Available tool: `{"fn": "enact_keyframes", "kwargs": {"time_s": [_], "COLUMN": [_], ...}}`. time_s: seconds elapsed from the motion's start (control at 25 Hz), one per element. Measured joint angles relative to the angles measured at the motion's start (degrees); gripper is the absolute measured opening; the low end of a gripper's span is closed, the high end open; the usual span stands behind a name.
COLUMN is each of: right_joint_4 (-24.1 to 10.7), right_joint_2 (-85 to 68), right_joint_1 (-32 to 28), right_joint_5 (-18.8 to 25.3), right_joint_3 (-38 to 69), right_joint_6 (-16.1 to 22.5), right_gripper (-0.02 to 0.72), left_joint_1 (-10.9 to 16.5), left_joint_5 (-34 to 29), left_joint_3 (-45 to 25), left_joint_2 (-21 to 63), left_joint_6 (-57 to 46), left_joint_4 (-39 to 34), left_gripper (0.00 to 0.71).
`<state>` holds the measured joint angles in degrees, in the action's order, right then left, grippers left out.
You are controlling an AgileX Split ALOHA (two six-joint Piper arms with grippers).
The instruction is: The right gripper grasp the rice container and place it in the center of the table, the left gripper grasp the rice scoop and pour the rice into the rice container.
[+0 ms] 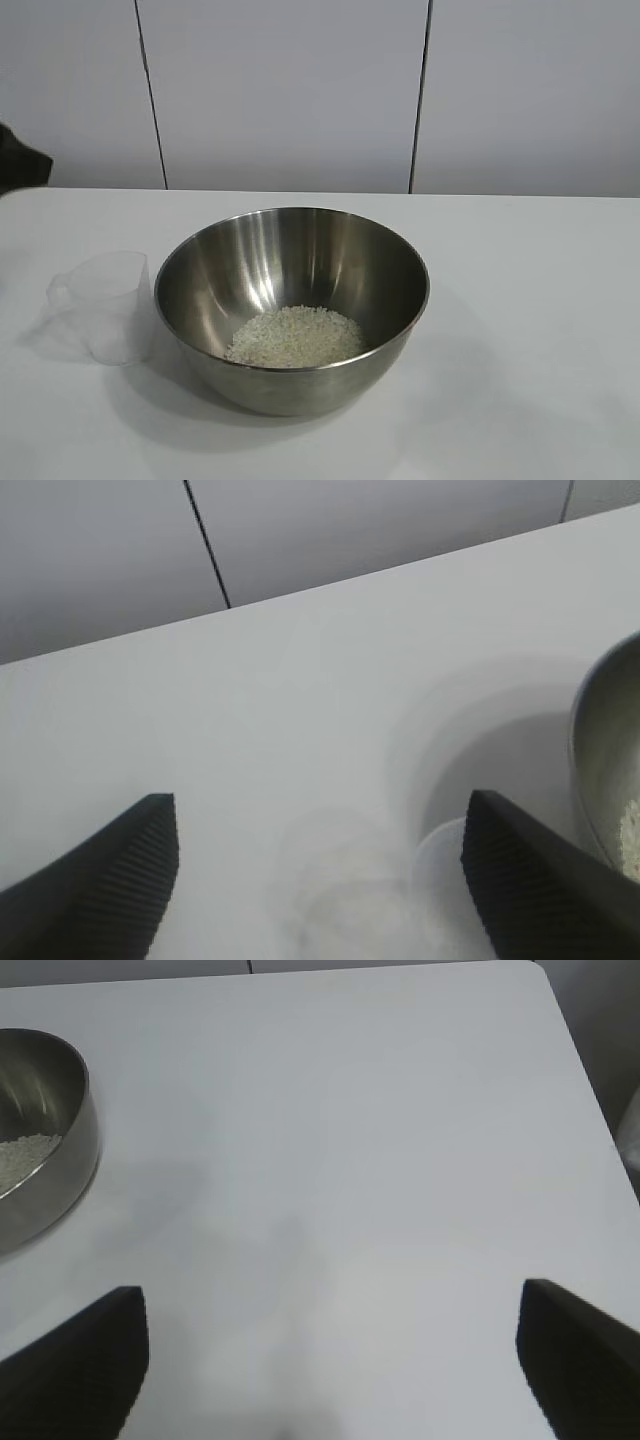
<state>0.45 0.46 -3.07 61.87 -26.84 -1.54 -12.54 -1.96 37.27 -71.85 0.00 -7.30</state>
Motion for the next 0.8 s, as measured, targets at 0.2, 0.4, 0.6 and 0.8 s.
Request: {"fn": "enact_keyframes", "kwargs": {"time_s": [0.2,0.4,0.6,0.8], "right_joint_4": [0.0,0.0,0.0,0.0], "right_joint_2": [0.0,0.0,0.0,0.0], "right_joint_1": [0.0,0.0,0.0,0.0], "right_joint_5": [0.0,0.0,0.0,0.0], "right_joint_3": [0.0,0.0,0.0,0.0], "right_joint_6": [0.0,0.0,0.0,0.0], "right_gripper": [0.694,0.694,0.694,0.694], "left_joint_1": [0.6,10.36,25.1,33.83], "left_joint_5": [-24.52,-36.28,-42.4,-45.89], "left_joint_3": [18.29,27.48,30.46,30.64], "left_joint_2": [0.92,0.92,1.03,3.78], "left_joint_6": [0.8,5.87,18.66,32.02], "left_joint_4": [0.21,4.68,19.71,36.74], "left_gripper": [0.558,0.548,0.548,0.548]}}
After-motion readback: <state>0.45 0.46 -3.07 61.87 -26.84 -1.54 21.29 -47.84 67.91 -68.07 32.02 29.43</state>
